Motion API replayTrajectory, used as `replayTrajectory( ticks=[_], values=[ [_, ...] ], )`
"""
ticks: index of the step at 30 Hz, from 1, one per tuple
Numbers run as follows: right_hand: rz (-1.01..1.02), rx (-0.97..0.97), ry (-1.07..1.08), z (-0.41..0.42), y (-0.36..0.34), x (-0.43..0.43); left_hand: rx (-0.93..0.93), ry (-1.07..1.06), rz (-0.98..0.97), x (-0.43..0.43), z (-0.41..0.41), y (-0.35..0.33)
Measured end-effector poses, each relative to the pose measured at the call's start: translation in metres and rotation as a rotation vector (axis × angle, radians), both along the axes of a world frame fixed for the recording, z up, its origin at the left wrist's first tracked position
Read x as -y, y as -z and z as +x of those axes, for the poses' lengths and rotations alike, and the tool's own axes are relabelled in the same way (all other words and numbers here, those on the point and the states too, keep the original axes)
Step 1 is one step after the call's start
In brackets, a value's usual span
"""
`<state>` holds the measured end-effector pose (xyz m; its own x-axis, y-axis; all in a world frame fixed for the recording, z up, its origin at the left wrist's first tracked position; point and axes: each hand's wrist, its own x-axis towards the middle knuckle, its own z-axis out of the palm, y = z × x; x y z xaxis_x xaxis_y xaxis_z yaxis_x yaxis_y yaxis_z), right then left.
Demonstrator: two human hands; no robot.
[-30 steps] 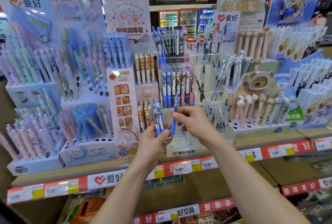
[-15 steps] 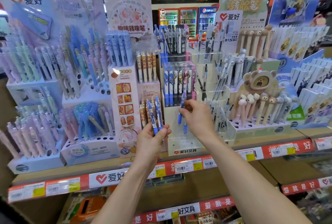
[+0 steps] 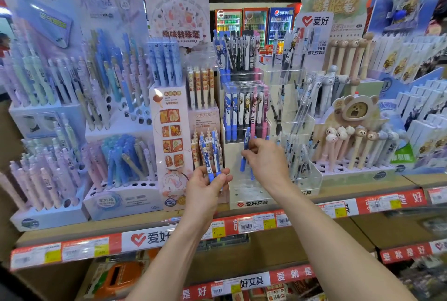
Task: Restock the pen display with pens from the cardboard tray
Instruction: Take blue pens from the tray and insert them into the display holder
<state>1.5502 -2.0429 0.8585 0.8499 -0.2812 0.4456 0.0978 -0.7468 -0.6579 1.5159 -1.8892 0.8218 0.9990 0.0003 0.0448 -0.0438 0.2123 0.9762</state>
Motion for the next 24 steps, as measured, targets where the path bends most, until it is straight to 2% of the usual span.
replayTrajectory(
  ticks=[4,13,19,21,24],
  values=[
    [-0.046,-0.011,0.025,-0.001,0.005,-0.001,0.003,0.001,0.011,-0.001,0.000,-0.001],
    [-0.120,-0.183,0.037,-0.003,0.026,-0.005,0.007,0.003,0.046,0.001,-0.005,-0.002],
    [0.010,-0.106,0.012,-0.019,0.017,0.005,0.013,-0.012,0.054,0.002,-0.007,-0.004],
    [0.128,-0.078,-0.078,-0.026,0.011,0.001,0.024,-0.017,0.051,0.003,-0.008,-0.003],
    [0.317,-0.138,-0.286,-0.033,-0.002,-0.010,0.037,-0.002,0.042,0.004,-0.010,-0.003]
  ],
)
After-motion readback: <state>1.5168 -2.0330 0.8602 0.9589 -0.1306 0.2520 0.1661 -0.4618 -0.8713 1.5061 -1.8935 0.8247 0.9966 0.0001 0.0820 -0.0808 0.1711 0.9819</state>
